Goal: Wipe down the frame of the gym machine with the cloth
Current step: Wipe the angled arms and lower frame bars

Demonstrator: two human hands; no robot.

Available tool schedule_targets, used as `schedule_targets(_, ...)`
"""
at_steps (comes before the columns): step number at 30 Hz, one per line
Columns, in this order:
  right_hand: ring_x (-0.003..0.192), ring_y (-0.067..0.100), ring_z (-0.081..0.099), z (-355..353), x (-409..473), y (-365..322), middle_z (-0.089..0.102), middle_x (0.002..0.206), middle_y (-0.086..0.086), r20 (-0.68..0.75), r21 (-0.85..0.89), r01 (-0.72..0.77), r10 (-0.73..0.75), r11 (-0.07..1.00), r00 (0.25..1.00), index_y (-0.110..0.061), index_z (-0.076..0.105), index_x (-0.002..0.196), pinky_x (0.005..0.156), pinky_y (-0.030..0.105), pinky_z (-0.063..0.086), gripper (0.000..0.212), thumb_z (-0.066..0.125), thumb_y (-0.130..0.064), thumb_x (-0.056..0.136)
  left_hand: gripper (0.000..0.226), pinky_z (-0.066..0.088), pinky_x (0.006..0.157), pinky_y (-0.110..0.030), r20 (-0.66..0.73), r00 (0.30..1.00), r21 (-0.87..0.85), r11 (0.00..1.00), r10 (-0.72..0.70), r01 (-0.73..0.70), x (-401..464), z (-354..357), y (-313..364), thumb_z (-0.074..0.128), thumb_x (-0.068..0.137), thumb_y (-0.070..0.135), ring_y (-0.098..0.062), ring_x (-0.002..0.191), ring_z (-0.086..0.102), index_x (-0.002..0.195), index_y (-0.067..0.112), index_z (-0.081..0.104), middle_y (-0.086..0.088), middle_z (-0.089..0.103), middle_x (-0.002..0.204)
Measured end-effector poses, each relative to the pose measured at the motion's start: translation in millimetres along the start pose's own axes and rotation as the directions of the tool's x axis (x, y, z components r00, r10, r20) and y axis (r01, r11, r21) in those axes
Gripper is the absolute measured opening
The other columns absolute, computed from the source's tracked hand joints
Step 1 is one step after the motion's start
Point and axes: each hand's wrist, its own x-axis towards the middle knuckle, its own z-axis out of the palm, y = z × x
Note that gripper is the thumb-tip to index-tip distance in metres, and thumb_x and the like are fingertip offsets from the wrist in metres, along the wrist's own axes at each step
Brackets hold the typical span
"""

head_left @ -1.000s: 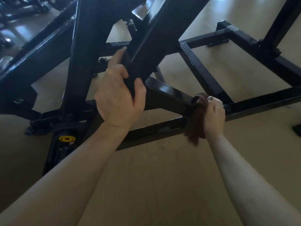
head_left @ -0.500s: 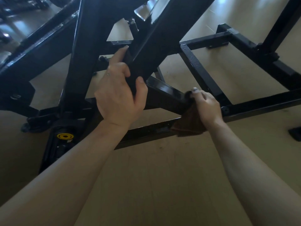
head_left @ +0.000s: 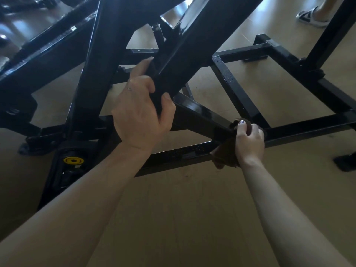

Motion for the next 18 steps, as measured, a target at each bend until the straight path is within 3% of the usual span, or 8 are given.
schedule_targets(2,0.107,0.017,0.047,6,-8,-1,0.044,0.141,0.008,-0.057,0.053,-0.011,0.014,0.999,0.998,-0.014,0.054,0.122,0.092,0.032,0.037,0.038,0.039,-0.045,0.107,0.026,0.031,0.077,-0.009,-0.007,1.000,0.005,1.000,-0.010,0.010,0,1,0,0.056,0.091,0.026,-0.022,0.095,0.062,0.101,0.018,0.034,-0.016,0.063,0.134)
schedule_targets(5,0.110,0.022,0.052,4,-1,-3,0.048,0.138,0.010,-0.036,-0.047,0.008,-0.009,0.999,0.999,-0.012,0.055,0.127,0.098,0.037,0.042,0.044,0.039,-0.046,0.106,0.028,0.031,0.073,-0.013,-0.010,1.000,0.007,1.000,-0.017,0.017,-2,1,1,0.058,0.090,0.025,-0.020,0.090,0.060,0.101,0.018,0.034,-0.017,0.064,0.131)
schedule_targets(7,0.108,0.026,0.055,-4,12,0,0.054,0.124,0.007,0.051,-0.113,0.071,-0.066,0.991,0.997,-0.016,0.060,0.113,0.096,0.041,0.045,0.040,0.040,-0.049,0.105,0.029,0.036,0.068,-0.021,-0.005,1.000,-0.006,1.000,-0.013,0.013,-3,1,1,0.059,0.090,0.025,-0.022,0.087,0.062,0.102,0.018,0.033,-0.016,0.064,0.131)
schedule_targets(11,0.098,0.025,0.057,-14,30,-3,0.060,0.100,0.002,0.143,-0.144,0.103,-0.082,0.984,0.986,-0.020,0.064,0.089,0.081,0.035,0.038,0.037,0.044,-0.047,0.103,0.030,0.047,0.064,-0.033,-0.028,1.000,-0.021,1.000,0.012,-0.013,-2,1,0,0.060,0.089,0.023,-0.025,0.086,0.063,0.101,0.018,0.033,-0.017,0.064,0.130)
schedule_targets(16,0.108,0.026,0.059,4,4,4,0.058,0.122,0.003,-0.079,-0.008,0.054,-0.054,0.999,0.995,-0.015,0.063,0.101,0.098,0.042,0.048,0.040,0.042,-0.048,0.103,0.029,0.050,0.061,-0.043,-0.033,0.999,-0.031,0.999,0.012,-0.013,-2,1,1,0.060,0.089,0.023,-0.030,0.083,0.065,0.101,0.018,0.034,-0.017,0.066,0.124)
schedule_targets(18,0.109,0.022,0.058,11,-11,6,0.054,0.132,0.001,-0.142,0.081,0.033,-0.021,0.996,0.990,-0.017,0.060,0.103,0.096,0.038,0.048,0.035,0.041,-0.046,0.106,0.028,0.050,0.062,-0.042,-0.030,0.999,-0.035,0.999,0.021,-0.022,-2,1,1,0.059,0.090,0.024,-0.031,0.085,0.065,0.101,0.017,0.034,-0.018,0.066,0.124)
